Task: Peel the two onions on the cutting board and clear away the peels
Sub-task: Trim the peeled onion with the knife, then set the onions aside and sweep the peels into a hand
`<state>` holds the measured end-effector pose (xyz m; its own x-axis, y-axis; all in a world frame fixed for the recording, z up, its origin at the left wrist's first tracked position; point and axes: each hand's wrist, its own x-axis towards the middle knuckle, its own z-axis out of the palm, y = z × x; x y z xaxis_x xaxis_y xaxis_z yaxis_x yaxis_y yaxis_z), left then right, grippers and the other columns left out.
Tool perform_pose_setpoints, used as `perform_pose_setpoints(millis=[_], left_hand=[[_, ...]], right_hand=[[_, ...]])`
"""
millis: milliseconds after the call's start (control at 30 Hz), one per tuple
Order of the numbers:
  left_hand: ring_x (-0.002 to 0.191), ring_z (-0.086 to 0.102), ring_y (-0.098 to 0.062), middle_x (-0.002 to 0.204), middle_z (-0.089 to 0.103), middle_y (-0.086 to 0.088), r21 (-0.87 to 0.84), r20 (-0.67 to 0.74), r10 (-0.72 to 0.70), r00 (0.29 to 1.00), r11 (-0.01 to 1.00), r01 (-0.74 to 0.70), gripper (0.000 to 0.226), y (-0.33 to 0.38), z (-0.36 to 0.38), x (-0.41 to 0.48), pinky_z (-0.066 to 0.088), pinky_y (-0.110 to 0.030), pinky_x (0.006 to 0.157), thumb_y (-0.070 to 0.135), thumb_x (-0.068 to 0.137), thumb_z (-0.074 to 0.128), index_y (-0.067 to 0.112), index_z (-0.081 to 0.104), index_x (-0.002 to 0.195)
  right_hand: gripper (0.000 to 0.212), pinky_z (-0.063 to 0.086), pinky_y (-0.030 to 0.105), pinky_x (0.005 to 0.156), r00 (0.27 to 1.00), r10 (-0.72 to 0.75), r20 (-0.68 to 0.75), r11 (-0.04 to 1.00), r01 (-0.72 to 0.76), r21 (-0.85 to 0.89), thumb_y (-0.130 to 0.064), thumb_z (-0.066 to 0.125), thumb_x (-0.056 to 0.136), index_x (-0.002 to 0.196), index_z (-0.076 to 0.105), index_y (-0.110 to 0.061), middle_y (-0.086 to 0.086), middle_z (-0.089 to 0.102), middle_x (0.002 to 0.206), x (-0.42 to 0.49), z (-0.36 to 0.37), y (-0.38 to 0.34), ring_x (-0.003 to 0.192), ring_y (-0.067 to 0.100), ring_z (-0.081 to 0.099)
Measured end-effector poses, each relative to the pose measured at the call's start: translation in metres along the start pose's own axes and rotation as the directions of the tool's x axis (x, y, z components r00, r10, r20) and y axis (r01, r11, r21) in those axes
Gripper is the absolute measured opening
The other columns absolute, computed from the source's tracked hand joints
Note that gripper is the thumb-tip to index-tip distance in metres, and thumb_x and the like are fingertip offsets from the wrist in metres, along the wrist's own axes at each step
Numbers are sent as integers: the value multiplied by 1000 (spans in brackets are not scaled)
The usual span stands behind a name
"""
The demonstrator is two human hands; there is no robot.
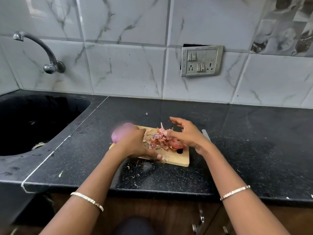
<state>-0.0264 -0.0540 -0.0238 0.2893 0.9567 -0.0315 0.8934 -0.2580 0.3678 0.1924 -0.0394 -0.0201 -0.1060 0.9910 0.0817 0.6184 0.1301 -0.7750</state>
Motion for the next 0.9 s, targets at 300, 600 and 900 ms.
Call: perform_pose_setpoints(millis=[300, 600, 900], left_hand=[[119, 47, -23, 132, 46, -7, 72, 136, -22, 990, 997, 12, 110, 1, -3, 19, 45, -34, 100, 70, 52, 89, 11, 49, 136], [113, 61, -24, 123, 67, -7, -70, 33, -19, 999, 997, 22, 105, -4, -1, 16, 50, -39, 100, 56, 58, 94, 2, 52, 138], [120, 57, -26, 135, 60, -8, -40, 167, -70, 983, 996, 78, 105, 0, -11, 27, 48, -39, 105, 50, 59, 96, 3, 50, 140]], right_hand=[[62, 36, 38, 114, 987, -125, 102, 948, 149, -283, -63, 54, 94, 142, 54, -24, 0, 54, 146, 36, 49, 9, 135, 20, 48], [33, 50, 34, 96, 967, -241, 86, 938, 255, -235, -47, 70, 88, 117, 72, -32, -13, 73, 111, 13, 48, -1, 106, 8, 65], [100, 43, 30, 101, 970, 50, 237, 952, 25, -306, -67, 80, 57, 144, 52, -27, -12, 56, 134, -12, -30, -13, 117, 8, 55]])
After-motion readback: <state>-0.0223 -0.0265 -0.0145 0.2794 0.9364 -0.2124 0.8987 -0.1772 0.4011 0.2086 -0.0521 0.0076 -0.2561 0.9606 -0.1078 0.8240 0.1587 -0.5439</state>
